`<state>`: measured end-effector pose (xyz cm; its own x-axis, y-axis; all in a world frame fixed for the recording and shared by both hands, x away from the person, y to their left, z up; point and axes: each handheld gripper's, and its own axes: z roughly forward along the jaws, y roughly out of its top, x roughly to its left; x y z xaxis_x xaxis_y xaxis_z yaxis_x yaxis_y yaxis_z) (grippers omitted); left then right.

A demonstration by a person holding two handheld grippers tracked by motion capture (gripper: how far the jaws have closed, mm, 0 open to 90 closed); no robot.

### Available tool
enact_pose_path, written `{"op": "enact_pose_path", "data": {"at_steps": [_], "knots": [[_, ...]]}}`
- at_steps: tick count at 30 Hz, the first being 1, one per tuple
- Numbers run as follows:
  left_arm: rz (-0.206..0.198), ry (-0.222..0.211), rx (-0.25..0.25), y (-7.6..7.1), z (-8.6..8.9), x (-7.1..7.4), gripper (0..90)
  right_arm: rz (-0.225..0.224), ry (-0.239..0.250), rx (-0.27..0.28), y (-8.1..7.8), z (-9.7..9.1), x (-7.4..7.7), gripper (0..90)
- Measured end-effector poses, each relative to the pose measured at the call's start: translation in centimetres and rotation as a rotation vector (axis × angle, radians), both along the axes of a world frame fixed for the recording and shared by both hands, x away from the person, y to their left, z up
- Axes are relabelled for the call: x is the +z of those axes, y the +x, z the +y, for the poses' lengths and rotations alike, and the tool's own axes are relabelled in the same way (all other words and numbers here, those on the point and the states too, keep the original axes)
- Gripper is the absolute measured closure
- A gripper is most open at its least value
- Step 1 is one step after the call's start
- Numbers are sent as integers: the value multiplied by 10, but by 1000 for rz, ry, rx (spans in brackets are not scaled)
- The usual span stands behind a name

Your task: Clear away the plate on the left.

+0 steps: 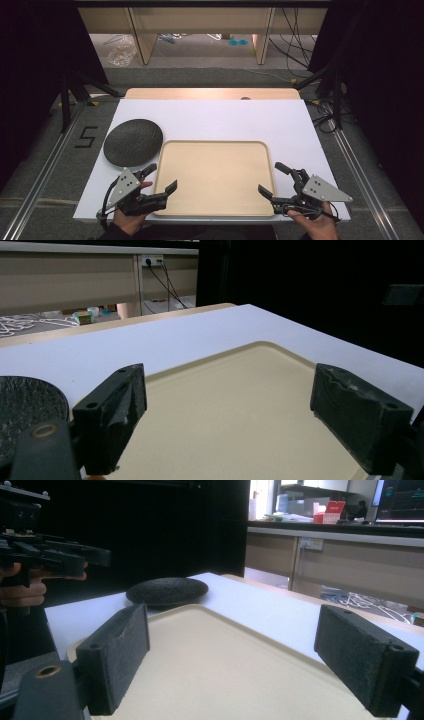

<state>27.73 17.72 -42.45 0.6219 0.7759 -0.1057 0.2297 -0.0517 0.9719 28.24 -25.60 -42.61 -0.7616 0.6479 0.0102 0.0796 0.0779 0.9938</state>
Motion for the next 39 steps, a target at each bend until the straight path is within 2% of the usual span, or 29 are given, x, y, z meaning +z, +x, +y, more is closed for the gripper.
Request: {"op": "enact_pose_path", "data": {"at_steps": [10, 25, 29, 37, 39], "knots": [[6, -1, 4, 2, 1, -1, 148, -5, 0, 9, 0, 0, 0, 156], [62, -10, 35, 6, 6, -2, 151, -1, -6, 16, 0, 1, 0, 156], [88, -11, 70, 8, 9, -3, 152, -3, 3, 21, 0, 1, 0, 156], [161, -53, 141, 16, 21, -7, 153, -8, 9, 15, 0, 2, -1, 156], [176, -48, 166, 18, 24, -9, 153, -9, 8, 15, 0, 2, -1, 156]]}}
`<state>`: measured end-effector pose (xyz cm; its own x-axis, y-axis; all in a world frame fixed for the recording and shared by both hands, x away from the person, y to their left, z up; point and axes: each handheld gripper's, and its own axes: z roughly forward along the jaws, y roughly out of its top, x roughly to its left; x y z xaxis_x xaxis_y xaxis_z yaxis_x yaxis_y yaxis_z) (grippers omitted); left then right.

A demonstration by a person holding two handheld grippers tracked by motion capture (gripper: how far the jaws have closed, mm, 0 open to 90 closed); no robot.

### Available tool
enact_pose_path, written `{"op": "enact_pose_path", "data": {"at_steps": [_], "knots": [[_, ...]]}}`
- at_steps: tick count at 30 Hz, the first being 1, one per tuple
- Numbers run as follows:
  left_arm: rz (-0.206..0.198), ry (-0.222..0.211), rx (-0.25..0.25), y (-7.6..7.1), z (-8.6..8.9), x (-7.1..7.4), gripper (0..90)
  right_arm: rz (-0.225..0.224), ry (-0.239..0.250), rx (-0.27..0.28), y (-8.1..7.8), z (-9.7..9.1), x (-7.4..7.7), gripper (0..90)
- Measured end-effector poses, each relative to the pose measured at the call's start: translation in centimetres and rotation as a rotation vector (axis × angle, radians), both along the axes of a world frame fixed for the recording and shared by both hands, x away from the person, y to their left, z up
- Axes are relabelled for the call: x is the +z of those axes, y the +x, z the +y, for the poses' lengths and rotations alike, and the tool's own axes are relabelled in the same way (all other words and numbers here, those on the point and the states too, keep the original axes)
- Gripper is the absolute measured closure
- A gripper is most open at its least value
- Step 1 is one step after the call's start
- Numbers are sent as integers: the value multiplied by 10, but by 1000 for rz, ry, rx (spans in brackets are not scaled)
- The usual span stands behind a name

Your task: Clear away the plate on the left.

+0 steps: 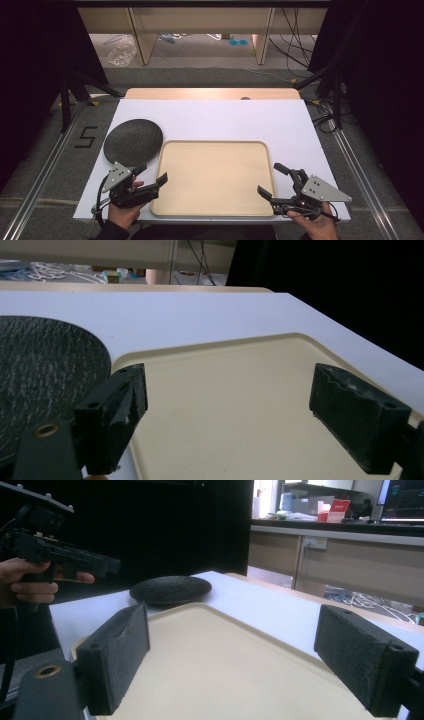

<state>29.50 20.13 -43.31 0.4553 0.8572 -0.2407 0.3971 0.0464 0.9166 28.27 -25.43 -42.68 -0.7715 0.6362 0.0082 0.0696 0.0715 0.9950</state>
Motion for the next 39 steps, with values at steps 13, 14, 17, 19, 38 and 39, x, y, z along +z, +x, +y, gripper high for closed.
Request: {"op": "enact_pose_path", "data": {"at_steps": [13, 14, 17, 19, 38, 39], "knots": [[122, -94, 129, 13, 24, -9, 156, 10, -8, 0, -1, 0, 1, 156], [137, -112, 141, 14, 27, -9, 157, 16, -12, -1, -1, 0, 1, 156], [184, -145, 178, 16, 33, -12, 164, 12, -12, 1, -1, 0, 1, 156], [219, -172, 191, 19, 38, -15, 165, 11, -12, 1, -1, 0, 1, 156], [417, -449, 350, 34, 75, -39, 198, 7, -2, 18, -1, 1, 1, 157], [427, -464, 352, 35, 76, -41, 198, 6, -2, 18, -1, 1, 1, 157]]}}
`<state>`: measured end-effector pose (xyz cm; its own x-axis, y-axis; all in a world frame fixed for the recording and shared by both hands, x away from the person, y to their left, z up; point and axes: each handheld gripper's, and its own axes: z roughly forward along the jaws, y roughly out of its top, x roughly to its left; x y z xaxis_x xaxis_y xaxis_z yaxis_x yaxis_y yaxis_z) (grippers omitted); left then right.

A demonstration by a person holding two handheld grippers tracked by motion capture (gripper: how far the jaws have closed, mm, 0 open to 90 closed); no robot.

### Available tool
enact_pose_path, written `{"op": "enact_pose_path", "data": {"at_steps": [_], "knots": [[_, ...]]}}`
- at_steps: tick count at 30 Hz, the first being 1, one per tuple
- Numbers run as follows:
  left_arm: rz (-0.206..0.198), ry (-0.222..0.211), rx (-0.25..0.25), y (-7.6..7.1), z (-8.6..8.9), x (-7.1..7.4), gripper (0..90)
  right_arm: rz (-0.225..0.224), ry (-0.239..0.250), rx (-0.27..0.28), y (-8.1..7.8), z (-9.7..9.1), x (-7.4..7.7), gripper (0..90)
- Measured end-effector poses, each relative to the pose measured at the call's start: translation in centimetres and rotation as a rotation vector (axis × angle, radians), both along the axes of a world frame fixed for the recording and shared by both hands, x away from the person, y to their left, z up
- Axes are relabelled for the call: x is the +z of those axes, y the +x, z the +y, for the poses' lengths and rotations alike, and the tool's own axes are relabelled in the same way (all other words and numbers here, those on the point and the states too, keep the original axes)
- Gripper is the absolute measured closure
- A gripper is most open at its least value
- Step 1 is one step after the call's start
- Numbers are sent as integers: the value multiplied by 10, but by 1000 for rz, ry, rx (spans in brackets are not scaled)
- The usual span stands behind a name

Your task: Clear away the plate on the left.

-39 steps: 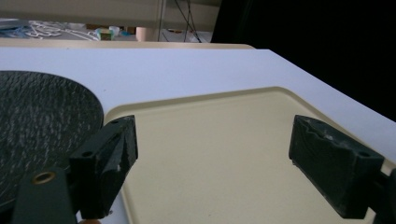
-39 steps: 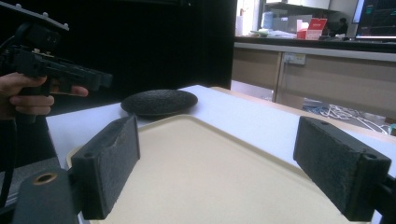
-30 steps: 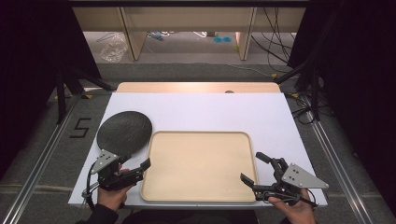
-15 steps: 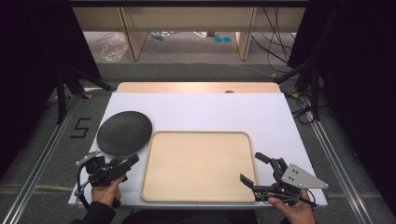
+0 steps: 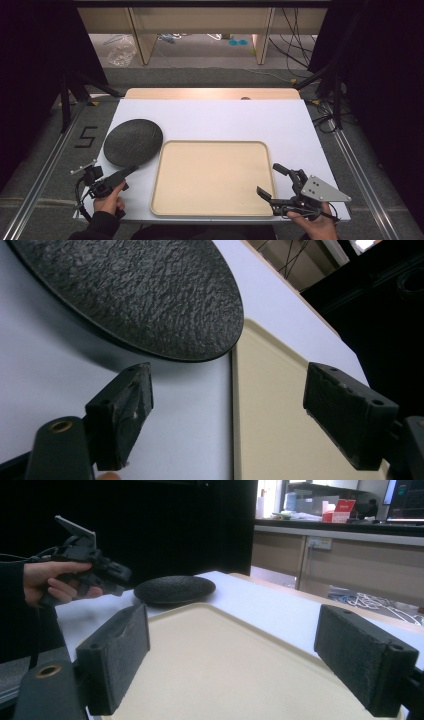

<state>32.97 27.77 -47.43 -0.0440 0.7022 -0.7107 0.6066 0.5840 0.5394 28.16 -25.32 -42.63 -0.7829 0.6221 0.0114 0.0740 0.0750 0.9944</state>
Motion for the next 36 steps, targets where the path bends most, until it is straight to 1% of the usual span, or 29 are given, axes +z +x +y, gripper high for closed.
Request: {"op": "enact_pose_path", "data": {"at_steps": [1, 3, 4, 5, 6, 7, 8, 9, 11, 13, 14, 15, 16, 17, 19, 20, 21, 23, 24, 26, 27, 29, 30, 31, 33, 36], "knots": [[10, -13, 4, 0, 1, -2, 198, 5, -10, -6, -1, -1, 1, 157], [26, -33, 10, 2, 4, -5, 206, 1, 0, 0, 0, 0, 0, 157], [18, -56, 19, 3, 5, -7, 210, -2, 0, -2, 0, 0, 0, 157], [35, -59, 23, 4, 6, -8, 214, -3, 1, -2, 0, 0, 0, 157], [39, -69, 32, 5, 7, -9, 215, -3, 1, -2, 0, 0, 0, 157], [39, -80, 35, 6, 9, -10, 215, 3, -11, 1, 0, 0, 0, 157], [27, -97, 35, 6, 10, -11, 217, 2, -9, 0, 0, 0, 0, 157], [33, -98, 49, 7, 11, -11, 217, 2, -9, 0, 0, 0, 0, 157], [39, -116, 64, 10, 14, -13, 219, 10, -16, -2, -1, 0, 0, 157], [39, -140, 76, 14, 17, -15, 220, 2, -17, 0, 0, -1, 1, 157], [47, -144, 82, 16, 18, -16, 225, 1, -16, -1, 0, 0, 1, 157], [55, -148, 87, 18, 20, -17, 225, 1, -16, -1, 0, 0, 1, 157], [60, -155, 79, 19, 22, -19, 225, 1, -16, 0, 0, 0, 1, 157], [61, -171, 83, 21, 22, -20, 224, -1, -11, 1, 0, 0, 0, 157], [74, -165, 98, 23, 24, -22, 227, 10, -13, -4, -1, 0, 1, 157], [73, -178, 102, 24, 25, -23, 227, 10, -13, -4, -1, 0, 1, 157], [70, -194, 100, 25, 26, -24, 228, 1, -3, -6, -1, 0, 0, 158], [78, -217, 104, 26, 27, -26, 231, 1, -4, -4, -1, 0, 1, 157], [83, -223, 101, 27, 27, -27, 231, 11, -12, -3, -1, -1, 1, 157], [88, -233, 104, 28, 27, -28, 233, 3, -8, -1, -1, 0, 1, 157], [83, -241, 109, 29, 28, -28, 233, 7, -16, 0, -1, 0, 1, 157], [89, -234, 108, 29, 29, -29, 237, 7, -13, -3, -1, 0, 1, 157], [81, -249, 111, 31, 29, -29, 237, 5, -14, -3, -1, 0, 1, 157], [82, -253, 114, 31, 30, -29, 239, 5, -14, -2, -1, 0, 1, 157], [86, -253, 115, 32, 31, -30, 243, 3, -14, -2, 0, 0, 1, 158], [90, -263, 118, 34, 32, -30, 245, 7, -13, -2, -1, 0, 1, 157]]}}
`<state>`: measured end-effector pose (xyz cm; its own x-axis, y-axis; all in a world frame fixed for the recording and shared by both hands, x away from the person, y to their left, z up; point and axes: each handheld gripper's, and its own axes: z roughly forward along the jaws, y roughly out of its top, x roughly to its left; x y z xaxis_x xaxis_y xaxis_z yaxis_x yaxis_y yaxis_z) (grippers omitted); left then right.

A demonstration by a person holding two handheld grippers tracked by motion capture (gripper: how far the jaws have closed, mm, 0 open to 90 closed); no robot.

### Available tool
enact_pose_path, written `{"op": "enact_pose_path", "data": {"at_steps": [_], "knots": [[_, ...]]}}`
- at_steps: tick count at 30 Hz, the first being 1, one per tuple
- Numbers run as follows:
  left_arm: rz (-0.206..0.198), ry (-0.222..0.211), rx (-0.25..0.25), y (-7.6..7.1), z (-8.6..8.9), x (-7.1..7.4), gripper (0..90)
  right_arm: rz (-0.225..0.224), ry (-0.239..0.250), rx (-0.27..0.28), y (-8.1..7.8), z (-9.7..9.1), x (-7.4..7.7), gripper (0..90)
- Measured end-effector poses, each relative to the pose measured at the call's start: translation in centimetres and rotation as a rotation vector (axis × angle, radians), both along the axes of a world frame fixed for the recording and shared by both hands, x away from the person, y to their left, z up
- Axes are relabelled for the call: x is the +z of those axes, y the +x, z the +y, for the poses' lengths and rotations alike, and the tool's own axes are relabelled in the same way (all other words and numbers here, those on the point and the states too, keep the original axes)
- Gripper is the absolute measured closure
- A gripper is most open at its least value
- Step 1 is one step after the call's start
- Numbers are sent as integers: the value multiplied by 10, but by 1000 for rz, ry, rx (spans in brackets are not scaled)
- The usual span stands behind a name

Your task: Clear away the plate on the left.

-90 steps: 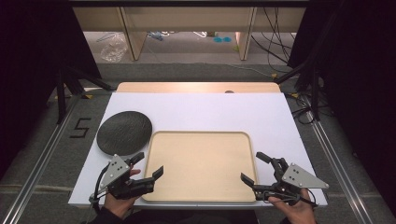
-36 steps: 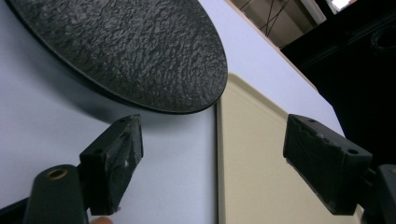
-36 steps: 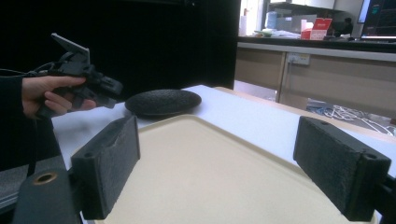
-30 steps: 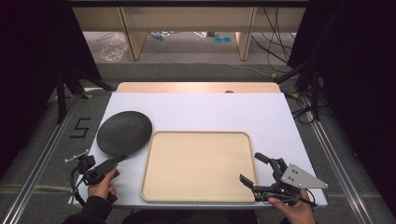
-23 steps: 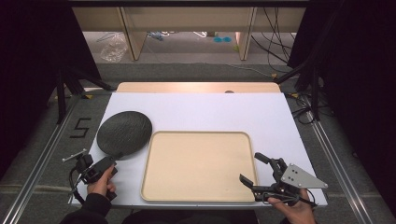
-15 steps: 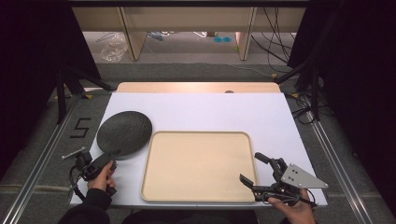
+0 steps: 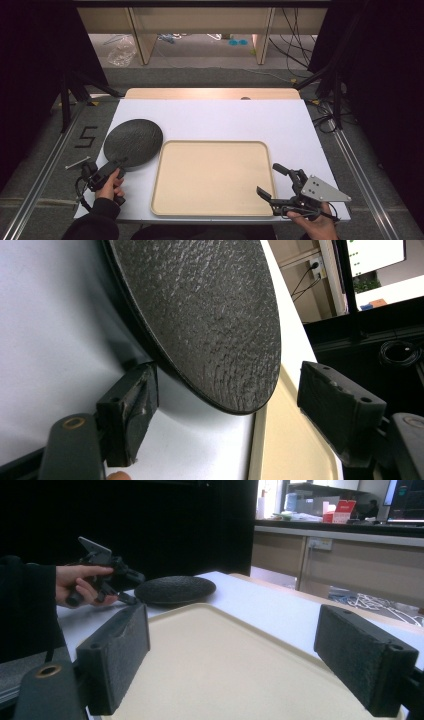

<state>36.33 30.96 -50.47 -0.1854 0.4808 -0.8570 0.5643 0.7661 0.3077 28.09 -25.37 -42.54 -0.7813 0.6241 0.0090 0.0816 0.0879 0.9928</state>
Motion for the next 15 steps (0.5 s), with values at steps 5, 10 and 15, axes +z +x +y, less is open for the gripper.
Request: {"op": "enact_pose_path", "data": {"at_steps": [5, 10, 15], "knots": [[-5, -23, 11, 4, 1, -2, 248, -1, 0, 1, 0, 0, 0, 157], [-3, -45, 22, 9, 4, -5, 266, -5, -1, 2, 0, 0, 0, 157], [-9, -69, 34, 11, 4, -6, 297, -2, -2, 4, 0, 0, 0, 157]]}}
